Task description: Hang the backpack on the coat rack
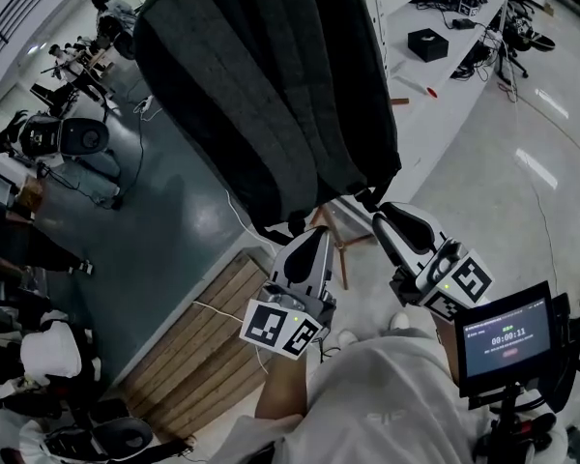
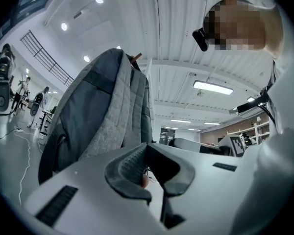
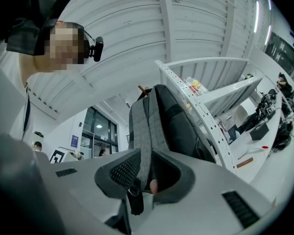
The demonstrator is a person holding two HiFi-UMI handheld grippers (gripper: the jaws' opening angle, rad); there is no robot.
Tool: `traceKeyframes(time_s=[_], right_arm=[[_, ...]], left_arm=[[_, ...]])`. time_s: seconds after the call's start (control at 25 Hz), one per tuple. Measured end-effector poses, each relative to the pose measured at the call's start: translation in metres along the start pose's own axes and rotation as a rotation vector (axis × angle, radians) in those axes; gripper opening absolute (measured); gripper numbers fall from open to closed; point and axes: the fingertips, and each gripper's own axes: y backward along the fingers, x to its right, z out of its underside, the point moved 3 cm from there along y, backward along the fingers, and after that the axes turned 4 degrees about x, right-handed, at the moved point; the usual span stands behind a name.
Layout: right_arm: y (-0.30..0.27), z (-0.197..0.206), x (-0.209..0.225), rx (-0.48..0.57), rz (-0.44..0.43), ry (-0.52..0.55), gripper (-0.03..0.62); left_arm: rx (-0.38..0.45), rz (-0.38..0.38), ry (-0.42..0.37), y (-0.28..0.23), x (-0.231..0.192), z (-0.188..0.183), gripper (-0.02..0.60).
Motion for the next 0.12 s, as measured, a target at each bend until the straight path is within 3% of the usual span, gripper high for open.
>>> traceKeyframes(time_s=[0.12], right_arm=[[0.0000,0.0014,0.0014,-0.011,0.007,-0.007,0.086]], left_arm=[[0.018,0.004,0.019,0.0016,-0.0013,-0.0033,0.008]])
